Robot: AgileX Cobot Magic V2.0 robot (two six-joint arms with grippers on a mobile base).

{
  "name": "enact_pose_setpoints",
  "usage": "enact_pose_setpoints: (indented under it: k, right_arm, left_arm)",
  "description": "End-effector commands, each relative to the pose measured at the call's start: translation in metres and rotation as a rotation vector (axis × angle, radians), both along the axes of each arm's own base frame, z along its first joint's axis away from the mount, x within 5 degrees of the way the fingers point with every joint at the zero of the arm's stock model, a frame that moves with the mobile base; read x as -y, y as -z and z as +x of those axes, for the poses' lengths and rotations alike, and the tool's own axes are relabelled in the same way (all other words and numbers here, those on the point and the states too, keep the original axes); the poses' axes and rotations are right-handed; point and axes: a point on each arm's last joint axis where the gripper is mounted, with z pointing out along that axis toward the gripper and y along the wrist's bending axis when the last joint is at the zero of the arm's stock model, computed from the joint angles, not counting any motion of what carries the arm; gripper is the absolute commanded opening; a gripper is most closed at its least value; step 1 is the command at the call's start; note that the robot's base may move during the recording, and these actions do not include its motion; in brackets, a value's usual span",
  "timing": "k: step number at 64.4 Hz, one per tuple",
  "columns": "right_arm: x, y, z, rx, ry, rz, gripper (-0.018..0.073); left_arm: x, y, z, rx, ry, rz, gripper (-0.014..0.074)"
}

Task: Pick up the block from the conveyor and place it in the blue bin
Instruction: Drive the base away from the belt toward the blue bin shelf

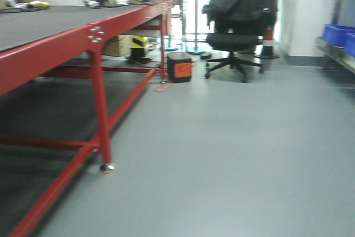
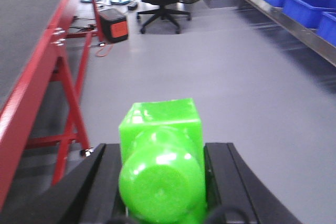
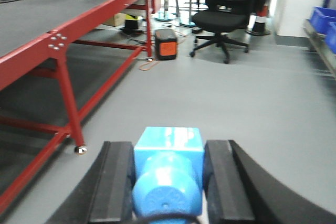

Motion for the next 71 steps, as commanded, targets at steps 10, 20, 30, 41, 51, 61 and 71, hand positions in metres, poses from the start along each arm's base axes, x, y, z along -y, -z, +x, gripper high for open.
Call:
enact_pose_setpoints:
  k: [10, 20, 30, 41, 51, 61, 71]
  right_arm:
    - [0.0006, -0.0045, -0.0013, 0.033, 0.003, -0.001, -0.0151]
    - [0.0006, -0.0045, -0.0013, 0.033, 0.003, -0.001, -0.0151]
    - [0.0006, -0.0045, -0.0013, 0.033, 0.003, -0.001, -0.0151]
    - [0.0006, -0.0045, -0.0013, 0.033, 0.003, -0.001, -0.0151]
    - [0.0006, -0.0045, -0.0013, 0.033, 0.003, -0.001, -0.0151]
    - [0.0006, -0.0045, -0.0013, 0.033, 0.003, -0.001, -0.0151]
    - [0.0006, -0.0045, -0.0013, 0.033, 0.003, -0.001, -0.0151]
  left_arm:
    - [0.0007, -0.0026, -0.0013, 0.024, 0.007, -0.015, -0.0111]
    - [0.0007, -0.0026, -0.0013, 0.024, 0.007, -0.015, -0.0111]
    - [0.0007, -0.0026, -0.0013, 0.024, 0.007, -0.015, -0.0111]
    - [0.0007, -0.0026, -0.0013, 0.024, 0.007, -0.015, -0.0111]
    - [0.0007, -0.0026, -0.0013, 0.024, 0.007, -0.015, -0.0111]
    - [0.0007, -0.0026, -0.0013, 0.024, 0.007, -0.015, -0.0111]
    - [0.0007, -0.0026, -0.0013, 0.024, 0.007, -0.015, -0.0111]
